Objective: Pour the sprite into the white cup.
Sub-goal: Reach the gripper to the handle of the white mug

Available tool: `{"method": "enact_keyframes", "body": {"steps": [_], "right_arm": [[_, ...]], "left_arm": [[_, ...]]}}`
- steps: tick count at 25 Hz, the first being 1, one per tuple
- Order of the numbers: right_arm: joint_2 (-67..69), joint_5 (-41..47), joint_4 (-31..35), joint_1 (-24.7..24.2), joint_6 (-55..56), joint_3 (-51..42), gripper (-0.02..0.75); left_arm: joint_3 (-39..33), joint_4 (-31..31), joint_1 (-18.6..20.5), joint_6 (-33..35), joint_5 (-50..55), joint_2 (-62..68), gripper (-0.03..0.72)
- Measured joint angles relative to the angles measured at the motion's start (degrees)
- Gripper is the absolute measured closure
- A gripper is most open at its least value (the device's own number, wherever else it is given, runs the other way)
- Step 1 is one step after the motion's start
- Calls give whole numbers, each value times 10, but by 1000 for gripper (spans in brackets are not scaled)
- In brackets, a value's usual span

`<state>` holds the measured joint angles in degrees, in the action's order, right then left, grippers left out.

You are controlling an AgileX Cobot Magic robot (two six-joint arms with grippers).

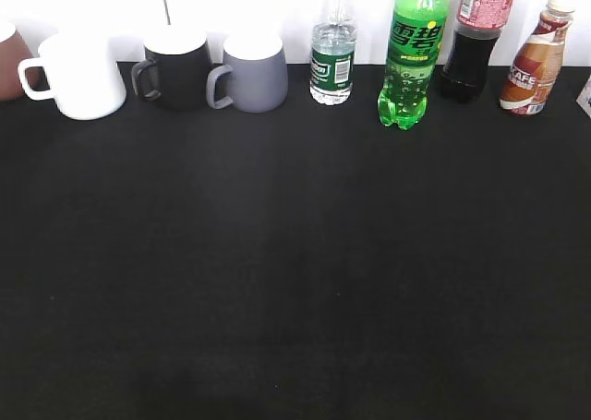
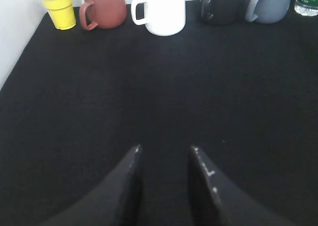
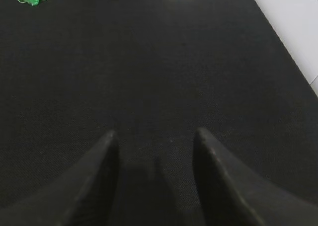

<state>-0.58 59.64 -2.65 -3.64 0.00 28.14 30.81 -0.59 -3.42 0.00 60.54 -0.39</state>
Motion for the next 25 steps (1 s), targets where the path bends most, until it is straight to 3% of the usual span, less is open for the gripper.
{"method": "enact_keyframes", "body": {"steps": [15, 18, 19, 20, 23, 25], "right_arm": [[0, 0, -2, 0, 0, 0, 369], [0, 0, -2, 0, 0, 0, 369], [0, 0, -2, 0, 0, 0, 369], [0, 0, -2, 0, 0, 0, 369], [0, 0, -2, 0, 0, 0, 369], [0, 0, -2, 0, 0, 0, 369]], "left_arm": [[0, 0, 0, 0, 0, 0, 433], [0, 0, 0, 0, 0, 0, 244], [0, 0, 0, 0, 0, 0, 125], [0, 0, 0, 0, 0, 0, 111], [0, 0, 0, 0, 0, 0, 244], [19, 1, 0, 0, -62, 0, 309]]}}
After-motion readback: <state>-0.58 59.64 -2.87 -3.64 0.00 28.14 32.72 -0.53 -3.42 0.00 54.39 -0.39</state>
